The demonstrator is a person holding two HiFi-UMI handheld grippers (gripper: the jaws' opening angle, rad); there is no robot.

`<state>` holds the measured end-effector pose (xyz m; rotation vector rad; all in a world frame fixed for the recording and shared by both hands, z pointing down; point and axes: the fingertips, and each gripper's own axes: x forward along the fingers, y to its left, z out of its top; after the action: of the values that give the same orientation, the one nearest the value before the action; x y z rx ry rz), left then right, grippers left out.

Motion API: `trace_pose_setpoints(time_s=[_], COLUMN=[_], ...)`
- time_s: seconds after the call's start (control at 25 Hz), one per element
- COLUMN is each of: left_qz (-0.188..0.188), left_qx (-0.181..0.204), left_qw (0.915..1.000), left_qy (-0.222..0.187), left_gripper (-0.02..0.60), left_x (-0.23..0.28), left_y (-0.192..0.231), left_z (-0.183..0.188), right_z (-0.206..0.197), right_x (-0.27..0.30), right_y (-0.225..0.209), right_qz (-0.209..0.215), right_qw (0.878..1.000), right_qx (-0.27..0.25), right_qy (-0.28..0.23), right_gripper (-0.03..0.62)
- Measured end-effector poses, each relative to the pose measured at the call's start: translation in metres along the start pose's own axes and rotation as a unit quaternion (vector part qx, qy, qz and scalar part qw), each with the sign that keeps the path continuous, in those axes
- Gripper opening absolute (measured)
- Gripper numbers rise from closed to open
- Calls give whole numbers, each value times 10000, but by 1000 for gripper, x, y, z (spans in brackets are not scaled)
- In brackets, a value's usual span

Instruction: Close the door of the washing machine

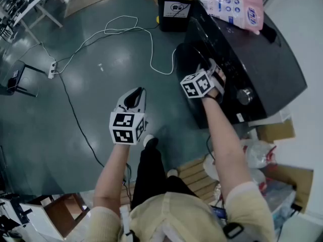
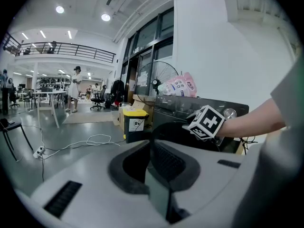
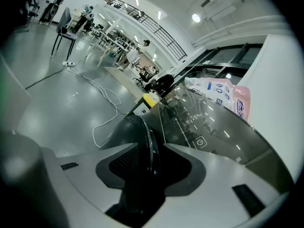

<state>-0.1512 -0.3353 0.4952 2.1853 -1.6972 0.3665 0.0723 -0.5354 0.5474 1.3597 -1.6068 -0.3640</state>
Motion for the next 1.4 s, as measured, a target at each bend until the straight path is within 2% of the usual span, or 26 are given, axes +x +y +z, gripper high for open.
trace_pose_setpoints(time_s=[0.2,0.44,0.72,1.16,1.4], left_qz=[182,352,528,477,285], left_qx=[-41,-69,-111,-76,-34], left_qw=[9998,9990,9977,9969,9971], left_qy=[-113,-252,-418,-613,-711], left_gripper=[12,12,12,12,11], left_x=[-10,-25,-53,-82,-99], left_y=[4,-1,-8,-40,-68], left_z=[4,11,20,26,27], right_z=[10,16,14,-14,-32], right_x=[-25,-68,-121,-185,-223], right_y=[-11,-21,-22,-27,-31], right_qz=[-75,45,164,238,287], right_qw=[9984,9927,9866,9766,9687], right_qx=[389,894,1138,1683,1991], right_qy=[-415,-808,-1156,-1315,-1453], right_gripper=[141,141,141,141,140])
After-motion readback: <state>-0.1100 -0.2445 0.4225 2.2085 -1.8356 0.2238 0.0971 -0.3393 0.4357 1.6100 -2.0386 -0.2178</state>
